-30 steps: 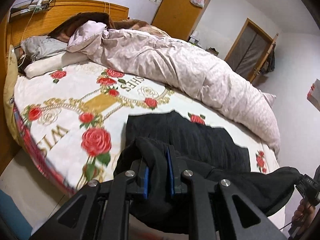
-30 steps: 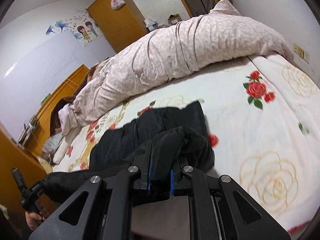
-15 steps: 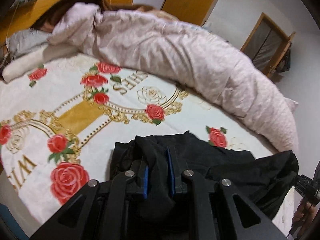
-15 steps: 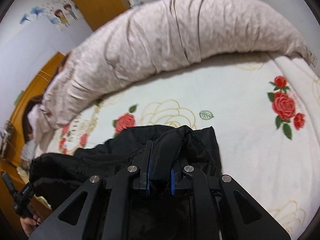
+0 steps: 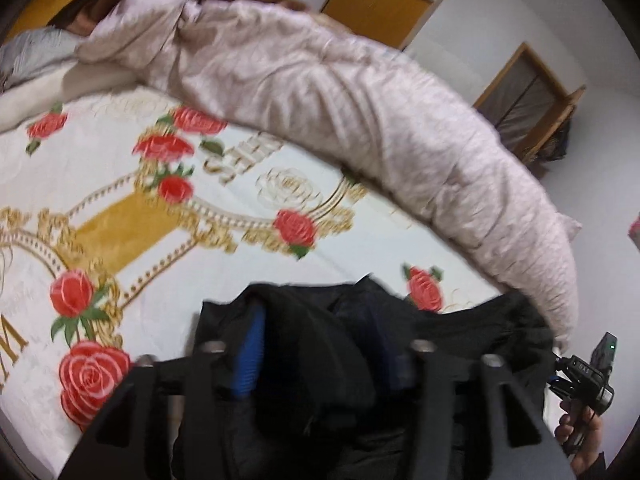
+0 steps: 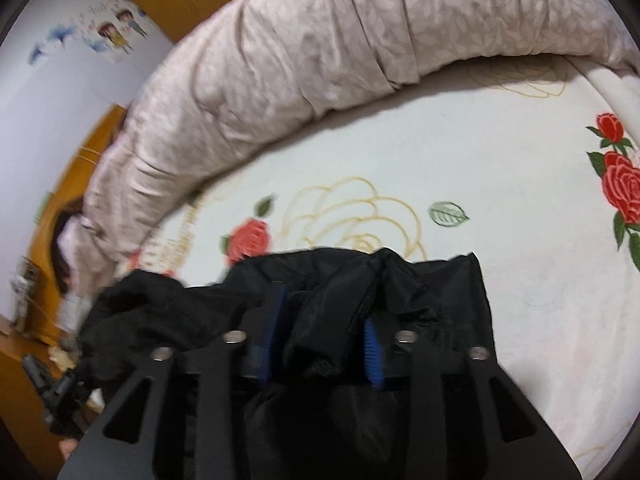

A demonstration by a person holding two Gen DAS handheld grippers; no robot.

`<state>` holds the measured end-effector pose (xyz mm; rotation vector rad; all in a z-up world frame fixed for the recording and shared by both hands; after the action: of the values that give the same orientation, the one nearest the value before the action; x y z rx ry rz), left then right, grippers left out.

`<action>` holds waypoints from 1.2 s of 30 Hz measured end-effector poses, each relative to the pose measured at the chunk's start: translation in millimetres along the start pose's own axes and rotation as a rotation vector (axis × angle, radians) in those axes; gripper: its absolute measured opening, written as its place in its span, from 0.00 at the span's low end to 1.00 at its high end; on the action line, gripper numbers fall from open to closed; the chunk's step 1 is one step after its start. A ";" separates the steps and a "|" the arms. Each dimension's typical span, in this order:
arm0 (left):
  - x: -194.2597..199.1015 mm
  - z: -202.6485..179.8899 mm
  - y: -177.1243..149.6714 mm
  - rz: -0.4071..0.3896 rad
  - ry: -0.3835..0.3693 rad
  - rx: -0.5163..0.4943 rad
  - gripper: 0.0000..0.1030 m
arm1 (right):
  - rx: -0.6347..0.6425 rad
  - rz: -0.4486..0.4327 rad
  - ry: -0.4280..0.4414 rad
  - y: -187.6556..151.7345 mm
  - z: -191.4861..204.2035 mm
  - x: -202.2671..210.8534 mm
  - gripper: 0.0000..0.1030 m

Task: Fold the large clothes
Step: 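Lay the folded hem onto the jacket and smooth it with both grippers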

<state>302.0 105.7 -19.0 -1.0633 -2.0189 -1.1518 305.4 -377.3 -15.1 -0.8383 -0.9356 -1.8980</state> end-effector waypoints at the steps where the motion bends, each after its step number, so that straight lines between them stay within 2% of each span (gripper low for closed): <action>1: 7.9 -2.6 0.5 -0.036 0.013 -0.010 0.77 | 0.003 -0.009 0.037 -0.4 0.9 6.3 0.60; 2: 16.0 -5.1 1.7 -0.074 0.035 -0.024 0.79 | 0.008 -0.016 0.064 -0.4 2.5 10.5 0.65; 4: 27.5 -7.8 6.7 -0.105 0.032 -0.043 0.80 | 0.043 -0.050 0.094 -2.3 9.1 21.9 0.75; 9: 15.6 -0.5 15.4 -0.028 0.052 -0.053 0.80 | 0.133 -0.099 0.036 -6.2 13.6 32.6 0.75; 12: -11.8 4.1 17.7 0.071 0.083 -0.082 0.80 | 0.133 -0.040 -0.038 0.7 -2.9 11.2 0.75; 15: -42.0 6.3 22.8 0.167 0.074 -0.119 0.80 | 0.123 0.062 -0.052 10.9 -23.7 -19.8 0.75; 17: -55.2 5.6 27.9 0.205 0.058 -0.129 0.75 | 0.132 0.105 -0.052 15.1 -27.6 -30.6 0.75; 18: -57.6 3.7 30.2 0.206 0.049 -0.137 0.65 | 0.142 0.103 -0.060 17.3 -25.3 -32.1 0.69; 19: -56.7 0.7 30.6 0.196 0.063 -0.146 0.53 | 0.150 0.077 -0.077 18.5 -22.6 -28.4 0.44; 20: -52.5 -3.4 31.0 0.166 0.082 -0.161 0.46 | 0.153 0.053 -0.088 19.2 -20.7 -24.7 0.32; 21: -47.3 -7.3 31.1 0.128 0.104 -0.174 0.35 | 0.157 0.016 -0.100 20.3 -17.1 -18.3 0.21; 22: -42.7 -9.6 31.6 0.092 0.120 -0.178 0.31 | 0.162 -0.005 -0.119 20.9 -14.7 -15.6 0.17; 25: -46.7 -8.7 37.6 0.040 0.152 -0.149 0.30 | 0.158 -0.015 -0.193 28.8 -11.6 -28.1 0.16; 29: -84.7 7.6 39.2 0.071 0.212 -0.088 0.30 | 0.157 0.018 -0.267 37.7 -14.6 -63.8 0.16; 32: -107.3 18.0 35.2 0.082 0.225 -0.061 0.31 | 0.183 0.045 -0.337 40.4 -17.4 -92.7 0.17; 36: -121.4 23.3 29.9 0.071 0.231 -0.045 0.33 | 0.213 0.049 -0.388 40.3 -21.0 -114.3 0.18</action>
<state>388.0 92.6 -111.7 -0.9675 -1.7705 -1.2284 385.5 -365.9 -107.8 -1.1091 -1.3116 -1.5862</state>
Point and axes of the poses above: each gripper's, at about its wrist camera, not at the fingertips, and x roughly against the way its jaws point, z to its left, y to its top, the point moved 1 cm from there along -x, roughly the way its jaws point, and after that the axes turned 14 degrees about z, right-handed, at the moved point
